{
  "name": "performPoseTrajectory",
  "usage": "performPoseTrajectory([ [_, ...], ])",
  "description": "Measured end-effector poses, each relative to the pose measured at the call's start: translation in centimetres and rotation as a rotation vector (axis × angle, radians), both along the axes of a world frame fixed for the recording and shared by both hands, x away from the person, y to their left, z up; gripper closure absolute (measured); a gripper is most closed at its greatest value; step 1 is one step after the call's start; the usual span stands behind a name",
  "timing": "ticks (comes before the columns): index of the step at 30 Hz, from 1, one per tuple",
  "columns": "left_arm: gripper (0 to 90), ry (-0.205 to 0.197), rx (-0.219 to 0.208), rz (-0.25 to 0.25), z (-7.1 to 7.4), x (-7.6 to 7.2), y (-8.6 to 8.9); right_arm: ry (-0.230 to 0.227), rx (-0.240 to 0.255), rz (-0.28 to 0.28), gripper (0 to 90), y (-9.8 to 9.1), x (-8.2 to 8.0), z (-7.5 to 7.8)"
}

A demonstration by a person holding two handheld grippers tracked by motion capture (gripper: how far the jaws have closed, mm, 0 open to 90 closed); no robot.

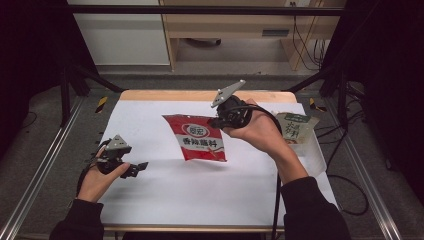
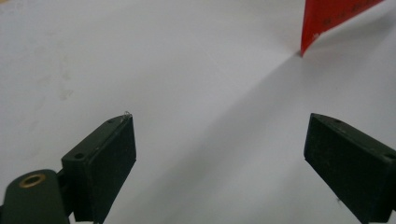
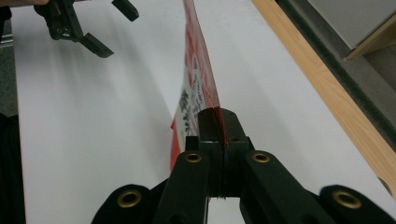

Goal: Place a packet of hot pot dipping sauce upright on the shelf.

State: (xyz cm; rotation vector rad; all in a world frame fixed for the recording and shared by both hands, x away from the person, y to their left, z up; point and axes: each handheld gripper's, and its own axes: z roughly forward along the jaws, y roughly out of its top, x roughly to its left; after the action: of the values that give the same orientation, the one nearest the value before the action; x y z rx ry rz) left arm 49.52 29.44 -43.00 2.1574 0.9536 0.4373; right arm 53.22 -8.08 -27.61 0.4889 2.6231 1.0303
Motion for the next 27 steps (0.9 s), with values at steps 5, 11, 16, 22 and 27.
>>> performPoseTrajectory([
  [5, 9.3, -0.007, 0.0, 0.0, 0.0, 0.0, 0.2, -0.017, 0.001, -0.032, 90.0, -1.5, -0.2, 1.0],
  [11, 9.3, 0.0, -0.001, 0.01, -0.2, 0.0, 0.4, -0.036, 0.009, -0.061, 90.0, -3.6, -0.6, 2.3],
  [16, 9.3, 0.004, 0.004, 0.006, -0.4, 0.0, 0.2, -0.049, 0.019, -0.086, 90.0, -5.3, -1.3, 3.4],
  [22, 9.3, 0.007, 0.013, 0.008, -0.6, 0.1, 0.2, -0.067, 0.007, -0.125, 90.0, -7.3, -2.0, 4.6],
  [27, 9.3, 0.009, 0.013, 0.007, -0.7, 0.0, 0.1, -0.076, 0.006, -0.156, 90.0, -8.7, -2.1, 5.1],
])
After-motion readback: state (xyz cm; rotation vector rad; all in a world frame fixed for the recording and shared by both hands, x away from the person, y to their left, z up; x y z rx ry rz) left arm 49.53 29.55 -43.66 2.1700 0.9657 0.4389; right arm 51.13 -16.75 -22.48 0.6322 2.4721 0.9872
